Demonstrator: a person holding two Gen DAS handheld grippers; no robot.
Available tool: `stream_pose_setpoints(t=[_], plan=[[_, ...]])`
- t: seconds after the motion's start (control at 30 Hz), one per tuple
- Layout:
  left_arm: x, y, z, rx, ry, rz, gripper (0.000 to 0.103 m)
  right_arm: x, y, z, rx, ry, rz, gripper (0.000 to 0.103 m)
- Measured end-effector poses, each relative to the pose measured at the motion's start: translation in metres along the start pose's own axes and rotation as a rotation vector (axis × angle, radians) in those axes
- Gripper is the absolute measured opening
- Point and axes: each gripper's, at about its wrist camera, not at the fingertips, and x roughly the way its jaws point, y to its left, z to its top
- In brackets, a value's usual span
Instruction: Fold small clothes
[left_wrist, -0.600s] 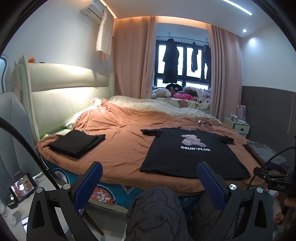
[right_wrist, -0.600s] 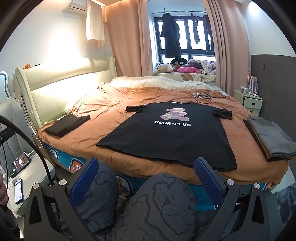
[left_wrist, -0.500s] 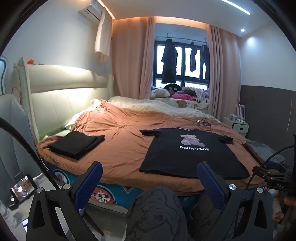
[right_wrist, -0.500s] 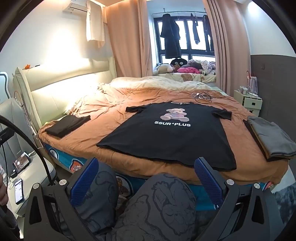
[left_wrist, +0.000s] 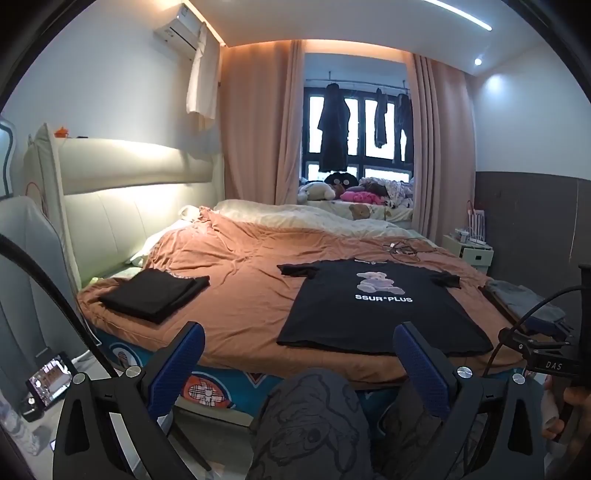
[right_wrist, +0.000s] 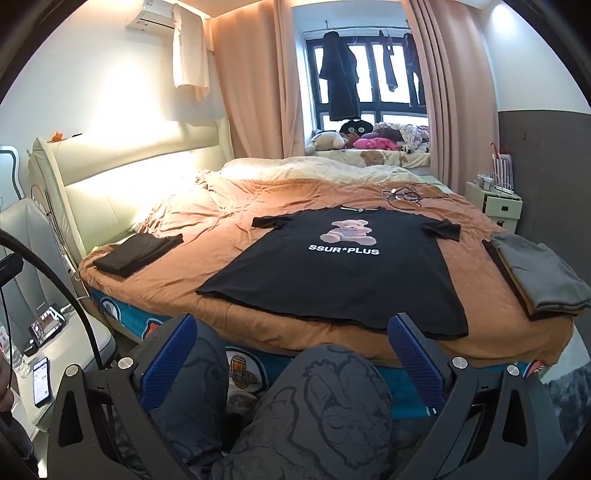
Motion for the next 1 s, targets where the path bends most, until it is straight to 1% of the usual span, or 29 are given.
stream_pose_setpoints(t=[0.27,0.77,1.0], plan=[[-0.0003,-0.0008,-0.0014,-0.002,-0.009,-0.009,0.103,-0.0008,0.0011,-0.0009,0.006,-0.002,-0.009,0.103],[0.0027,-0.0003,-0.0059,-0.018,0.0,-0.028,0.103,0.0004,0.0058,-0.0012,0.005,0.001,-0.01,0.103],[-0.0011,0.0032,-0.0048,-0.023,-0.004,-0.024,0.103,0.0002,0.0045,0.0011,0.005,-0.001,-0.007,0.103]])
